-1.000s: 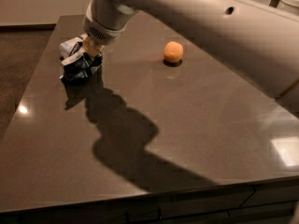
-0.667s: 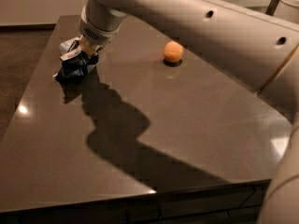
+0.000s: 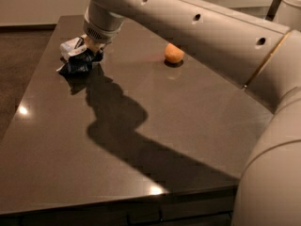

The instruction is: Move blue chip bag near blue plastic bottle

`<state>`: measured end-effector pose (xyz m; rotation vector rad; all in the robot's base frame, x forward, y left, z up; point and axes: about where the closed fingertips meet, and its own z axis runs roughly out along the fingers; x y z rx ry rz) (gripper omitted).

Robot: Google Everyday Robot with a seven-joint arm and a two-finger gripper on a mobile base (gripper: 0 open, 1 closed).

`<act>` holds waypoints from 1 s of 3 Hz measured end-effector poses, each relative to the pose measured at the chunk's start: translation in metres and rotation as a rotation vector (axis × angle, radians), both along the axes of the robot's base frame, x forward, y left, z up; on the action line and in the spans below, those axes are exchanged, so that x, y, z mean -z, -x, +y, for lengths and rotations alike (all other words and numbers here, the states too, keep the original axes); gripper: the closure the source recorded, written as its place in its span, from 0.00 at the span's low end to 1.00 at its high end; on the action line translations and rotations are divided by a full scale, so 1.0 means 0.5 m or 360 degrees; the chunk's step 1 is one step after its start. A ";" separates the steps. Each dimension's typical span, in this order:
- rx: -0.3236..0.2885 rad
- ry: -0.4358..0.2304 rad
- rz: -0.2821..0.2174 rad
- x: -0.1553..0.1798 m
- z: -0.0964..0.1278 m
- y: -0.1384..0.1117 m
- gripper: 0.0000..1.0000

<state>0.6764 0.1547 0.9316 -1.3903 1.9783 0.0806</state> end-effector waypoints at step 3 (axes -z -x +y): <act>-0.0008 0.0006 0.0006 0.006 0.004 0.003 0.00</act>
Offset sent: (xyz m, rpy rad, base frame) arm -0.0004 0.0005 -0.0009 -0.0013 0.0011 0.0015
